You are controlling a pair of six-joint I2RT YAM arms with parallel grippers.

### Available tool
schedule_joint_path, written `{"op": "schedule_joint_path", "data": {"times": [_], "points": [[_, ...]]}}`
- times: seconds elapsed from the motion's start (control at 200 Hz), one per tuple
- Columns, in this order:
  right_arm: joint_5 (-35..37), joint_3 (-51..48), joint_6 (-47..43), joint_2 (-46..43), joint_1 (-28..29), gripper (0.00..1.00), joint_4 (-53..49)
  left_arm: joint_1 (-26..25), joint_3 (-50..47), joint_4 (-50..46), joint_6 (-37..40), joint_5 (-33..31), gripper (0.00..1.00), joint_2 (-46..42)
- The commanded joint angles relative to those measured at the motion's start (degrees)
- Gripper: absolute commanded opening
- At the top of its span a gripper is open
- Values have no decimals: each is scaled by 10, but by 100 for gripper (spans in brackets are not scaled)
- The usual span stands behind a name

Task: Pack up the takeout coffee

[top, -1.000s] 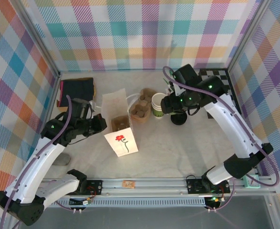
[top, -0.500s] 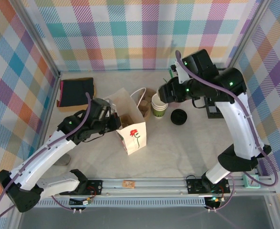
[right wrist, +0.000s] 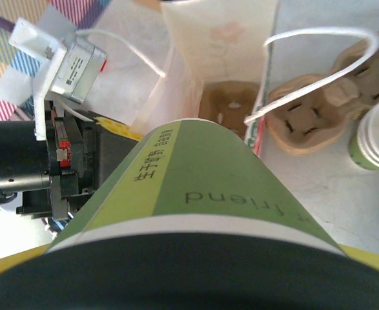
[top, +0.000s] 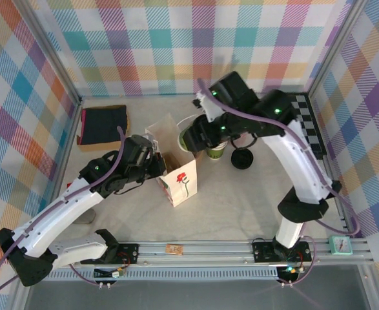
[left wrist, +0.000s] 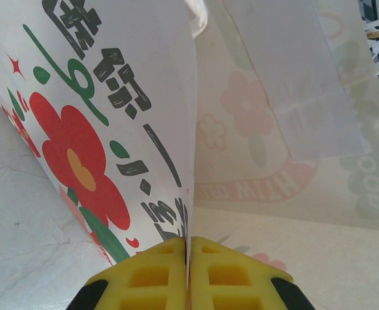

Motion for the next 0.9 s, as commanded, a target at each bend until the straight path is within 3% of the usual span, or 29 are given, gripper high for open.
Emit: {"op": "schedule_joint_path", "data": {"times": [0.0, 0.04, 0.105, 0.22, 0.896], "points": [[-12, 25, 0, 10, 15, 48, 24, -12, 1, 13, -5, -13, 0, -13], [-17, 25, 3, 16, 19, 48, 34, -14, 0, 12, -5, -15, 8, -16], [-22, 28, 6, 32, 23, 48, 43, -16, -3, 13, -6, -17, 37, -23], [-6, 39, 12, 60, 30, 47, 49, -19, -1, -3, -7, -34, 50, -37], [84, 102, 2, 172, 71, 45, 18, -24, -3, -4, -4, -39, 53, -85]]}}
